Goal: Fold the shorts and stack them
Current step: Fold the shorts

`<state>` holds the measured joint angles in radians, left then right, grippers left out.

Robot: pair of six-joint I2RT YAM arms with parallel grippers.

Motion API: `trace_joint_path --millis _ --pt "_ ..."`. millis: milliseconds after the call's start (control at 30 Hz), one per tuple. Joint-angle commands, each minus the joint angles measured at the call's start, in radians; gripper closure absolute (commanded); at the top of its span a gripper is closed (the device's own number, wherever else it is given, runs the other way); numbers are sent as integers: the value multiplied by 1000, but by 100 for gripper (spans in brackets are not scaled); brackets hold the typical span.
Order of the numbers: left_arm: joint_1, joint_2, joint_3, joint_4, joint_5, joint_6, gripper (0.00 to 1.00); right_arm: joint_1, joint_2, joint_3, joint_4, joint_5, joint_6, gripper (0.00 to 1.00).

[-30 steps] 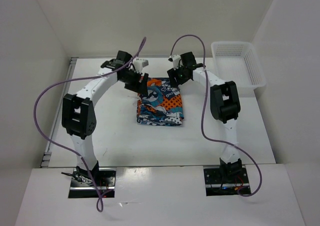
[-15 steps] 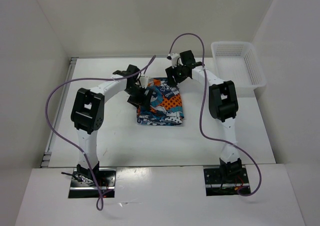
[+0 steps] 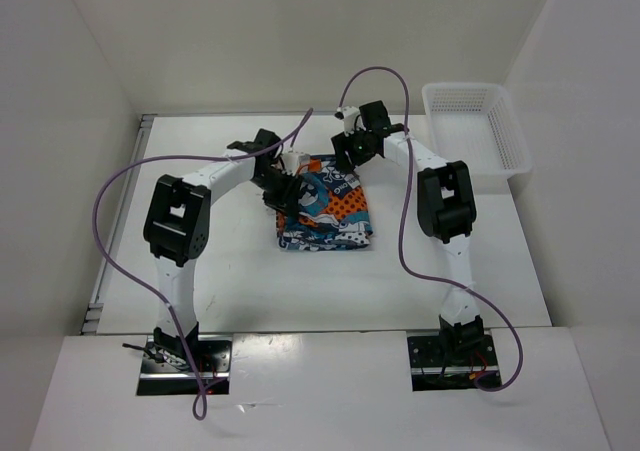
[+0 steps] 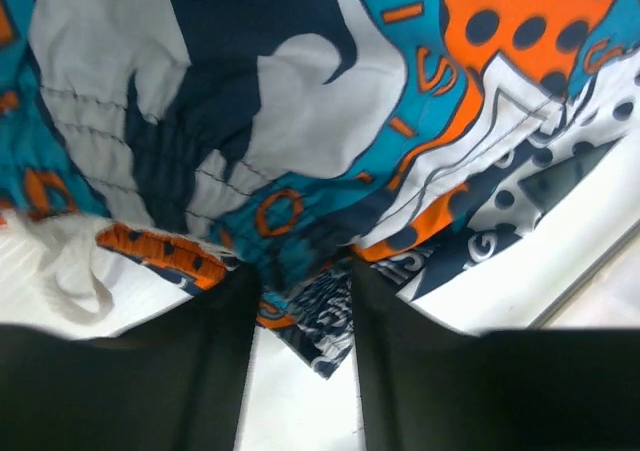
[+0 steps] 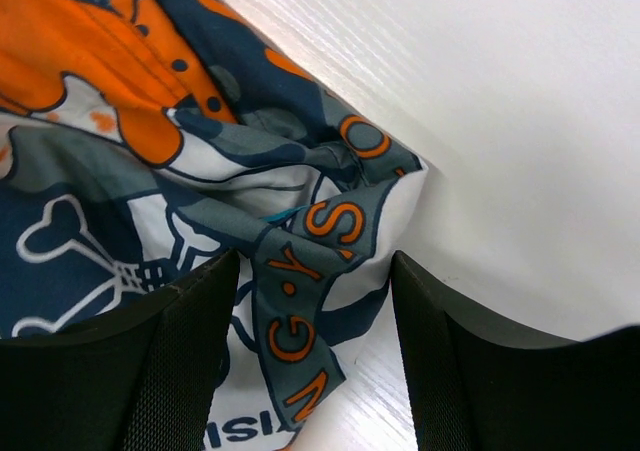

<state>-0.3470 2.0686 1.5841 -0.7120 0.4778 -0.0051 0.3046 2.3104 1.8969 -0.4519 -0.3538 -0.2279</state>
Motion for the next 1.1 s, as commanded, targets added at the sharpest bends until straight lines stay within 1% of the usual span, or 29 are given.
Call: trace_joint_path --millis 0,33,100,133,167,200,233,333,367,433,467,567,667,800,900,933,967,1000,1033,1067 --pt "-1 39 17 -1 97 5 57 -5 18 16 51 35 24 33" --pt "-1 53 17 -1 122 5 69 -5 18 16 51 45 24 33" --pt "-1 53 27 -1 134 5 83 -5 29 16 61 55 33 41" --pt "-1 53 27 -1 146 5 90 -5 29 16 61 55 45 53" --pt "-1 53 27 -1 147 5 100 -5 29 16 61 67 61 60" --pt "-1 44 27 -1 147 5 100 -5 29 16 71 67 61 68" --pt "-1 44 17 -10 147 5 100 -5 29 7 71 79 76 80" --pt "11 2 17 -49 147 5 100 -5 20 7 96 113 120 96" --pt "20 -8 17 -88 157 5 100 -5 20 7 96 148 139 100" --pt "20 -39 7 -138 148 5 100 -5 9 27 120 186 201 100" --pt "20 -39 7 -185 133 5 100 -5 9 36 121 202 220 100" --pt "10 -60 -44 -257 73 5 100 -5 9 63 121 233 281 100" --pt "-9 -61 -99 -267 36 5 100 -5 9 74 130 243 305 100" --pt "-18 -51 -110 -245 25 5 100 -5 0 53 130 243 294 99" --pt "-18 -31 -110 -245 25 5 98 -5 -9 28 130 256 285 98" --pt "-18 -31 -110 -245 25 5 96 -5 -19 28 130 266 285 98" --pt "-18 -31 -121 -245 25 5 90 -5 -19 28 130 266 274 97" --pt "-18 -31 -121 -245 25 5 83 -5 -28 28 130 266 274 94" --pt "-18 -41 -121 -245 25 5 74 -5 -28 28 130 250 265 79" --pt "-18 -51 -96 -254 25 5 66 -5 -28 28 130 222 256 66"
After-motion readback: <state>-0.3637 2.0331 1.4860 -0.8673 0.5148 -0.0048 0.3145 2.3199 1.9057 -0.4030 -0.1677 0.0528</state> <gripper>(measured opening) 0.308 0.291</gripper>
